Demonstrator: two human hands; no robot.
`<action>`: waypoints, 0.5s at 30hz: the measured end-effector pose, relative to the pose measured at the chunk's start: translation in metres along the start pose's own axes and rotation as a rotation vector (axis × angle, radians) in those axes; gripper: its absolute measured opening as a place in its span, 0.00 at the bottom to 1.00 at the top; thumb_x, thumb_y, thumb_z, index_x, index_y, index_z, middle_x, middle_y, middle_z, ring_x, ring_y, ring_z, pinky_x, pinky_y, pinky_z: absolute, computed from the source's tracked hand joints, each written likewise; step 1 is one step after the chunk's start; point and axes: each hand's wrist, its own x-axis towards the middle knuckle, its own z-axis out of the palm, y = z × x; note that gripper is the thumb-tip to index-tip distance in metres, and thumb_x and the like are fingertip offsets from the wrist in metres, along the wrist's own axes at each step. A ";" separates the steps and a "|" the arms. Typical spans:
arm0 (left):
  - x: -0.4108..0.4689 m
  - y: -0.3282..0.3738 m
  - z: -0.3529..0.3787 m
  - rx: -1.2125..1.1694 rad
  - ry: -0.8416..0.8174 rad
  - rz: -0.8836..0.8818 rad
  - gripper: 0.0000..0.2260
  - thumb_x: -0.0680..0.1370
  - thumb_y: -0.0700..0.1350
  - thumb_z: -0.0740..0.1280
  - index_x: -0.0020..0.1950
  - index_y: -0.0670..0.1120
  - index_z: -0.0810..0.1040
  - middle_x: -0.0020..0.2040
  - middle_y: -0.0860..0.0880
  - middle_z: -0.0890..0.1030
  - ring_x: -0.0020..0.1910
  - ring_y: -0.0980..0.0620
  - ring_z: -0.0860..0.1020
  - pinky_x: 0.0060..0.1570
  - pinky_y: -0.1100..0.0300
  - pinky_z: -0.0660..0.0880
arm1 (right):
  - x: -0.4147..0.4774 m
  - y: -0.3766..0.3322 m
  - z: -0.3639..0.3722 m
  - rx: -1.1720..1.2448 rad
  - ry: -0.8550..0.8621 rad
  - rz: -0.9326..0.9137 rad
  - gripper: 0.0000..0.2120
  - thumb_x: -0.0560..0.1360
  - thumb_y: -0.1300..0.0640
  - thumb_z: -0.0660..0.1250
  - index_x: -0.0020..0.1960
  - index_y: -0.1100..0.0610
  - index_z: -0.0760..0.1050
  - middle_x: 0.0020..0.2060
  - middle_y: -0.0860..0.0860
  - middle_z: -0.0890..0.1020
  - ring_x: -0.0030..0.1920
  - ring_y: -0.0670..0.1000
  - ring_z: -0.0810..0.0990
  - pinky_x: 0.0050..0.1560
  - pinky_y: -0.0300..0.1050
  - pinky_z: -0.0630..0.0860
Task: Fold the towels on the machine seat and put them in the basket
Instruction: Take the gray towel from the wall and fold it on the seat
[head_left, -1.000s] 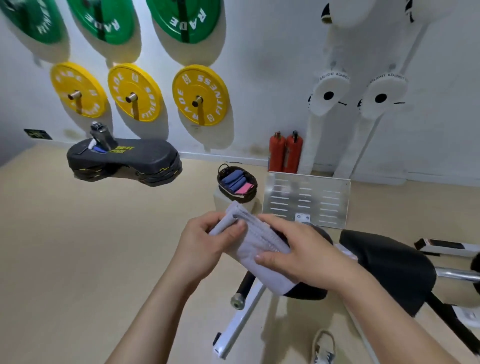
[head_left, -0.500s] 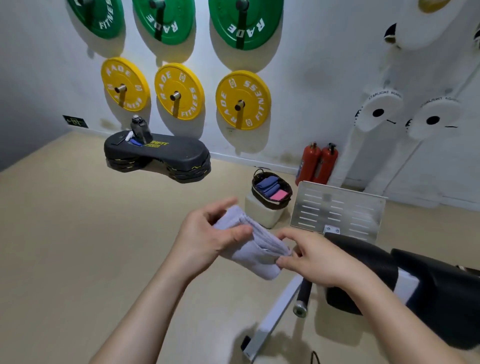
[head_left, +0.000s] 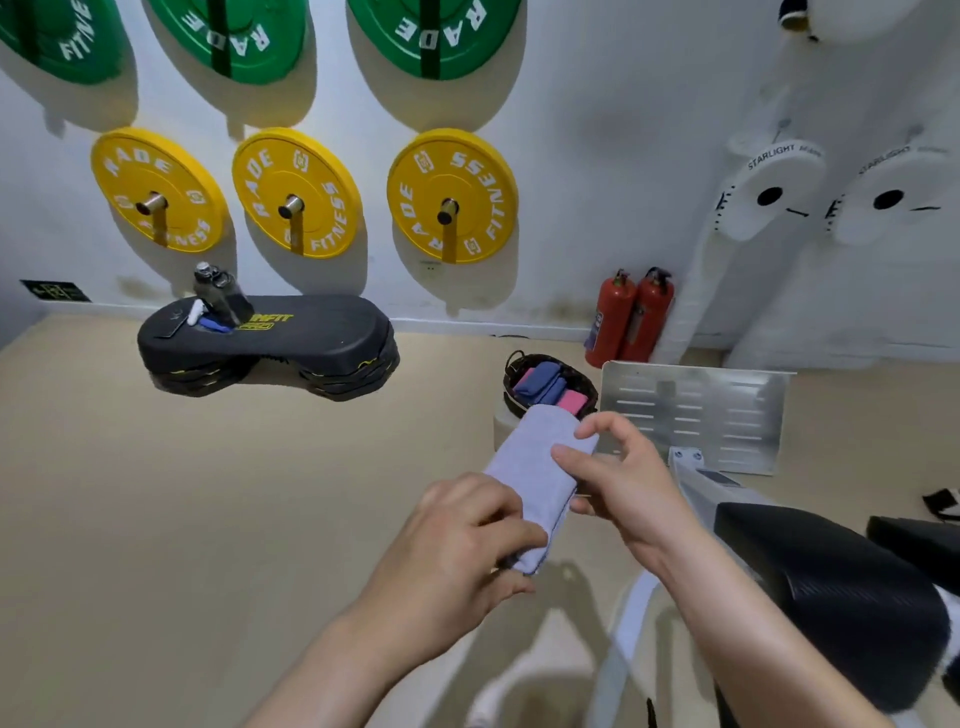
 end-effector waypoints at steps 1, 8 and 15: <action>0.006 -0.013 0.000 -0.044 -0.031 -0.049 0.13 0.68 0.58 0.73 0.50 0.58 0.78 0.48 0.59 0.72 0.49 0.58 0.71 0.48 0.61 0.70 | 0.012 -0.007 0.006 -0.034 0.016 -0.033 0.12 0.73 0.63 0.70 0.46 0.53 0.68 0.32 0.52 0.73 0.32 0.50 0.70 0.30 0.39 0.71; 0.086 -0.122 -0.009 -0.623 -0.036 -0.557 0.09 0.73 0.50 0.69 0.49 0.60 0.71 0.49 0.58 0.76 0.48 0.56 0.76 0.44 0.61 0.72 | 0.107 -0.042 0.044 -0.084 0.011 -0.121 0.12 0.75 0.68 0.65 0.46 0.55 0.64 0.29 0.48 0.72 0.31 0.48 0.67 0.29 0.39 0.66; 0.184 -0.248 0.016 -0.775 -0.185 -0.638 0.13 0.67 0.45 0.66 0.48 0.53 0.66 0.36 0.46 0.72 0.32 0.50 0.67 0.31 0.55 0.65 | 0.233 -0.046 0.078 0.338 0.279 0.104 0.16 0.74 0.71 0.66 0.54 0.54 0.67 0.39 0.55 0.80 0.36 0.51 0.80 0.33 0.42 0.80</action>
